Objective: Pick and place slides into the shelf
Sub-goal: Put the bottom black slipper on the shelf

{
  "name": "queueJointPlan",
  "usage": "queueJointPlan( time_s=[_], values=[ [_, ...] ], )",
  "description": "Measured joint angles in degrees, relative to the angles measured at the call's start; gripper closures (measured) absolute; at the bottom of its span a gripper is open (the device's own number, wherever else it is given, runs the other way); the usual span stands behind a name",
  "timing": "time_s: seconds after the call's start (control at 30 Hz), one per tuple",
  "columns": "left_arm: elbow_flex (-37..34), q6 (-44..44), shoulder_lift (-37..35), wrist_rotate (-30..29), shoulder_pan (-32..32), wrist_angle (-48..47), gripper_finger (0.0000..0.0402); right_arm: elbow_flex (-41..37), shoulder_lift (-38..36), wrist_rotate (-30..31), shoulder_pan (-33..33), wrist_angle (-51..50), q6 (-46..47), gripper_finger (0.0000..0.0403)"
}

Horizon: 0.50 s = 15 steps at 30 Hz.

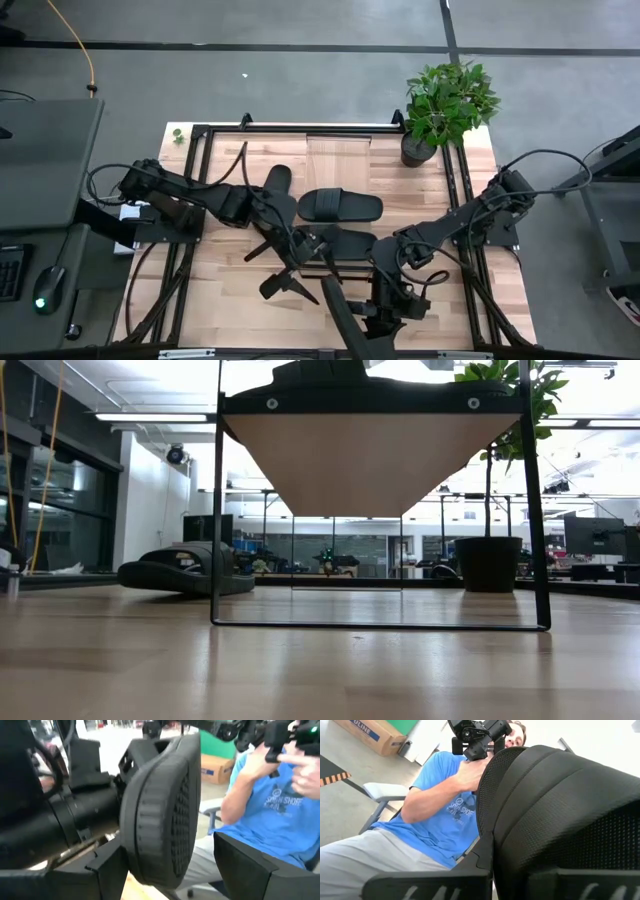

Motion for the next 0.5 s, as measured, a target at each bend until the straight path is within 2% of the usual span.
queueJointPlan(
  time_s=[0.27, 0.5],
  values=[
    [0.1, 0.1, 0.8, 1.4, 0.0, 2.5, 0.0145, 0.0, 0.1, 0.0, 0.0, 0.0, -0.4, 0.0398],
    [0.1, 0.1, 0.8, 1.3, 0.0, 2.4, 0.0213, 0.0, 0.1, 0.0, 0.0, 0.2, -0.5, 0.0398]
  ],
)
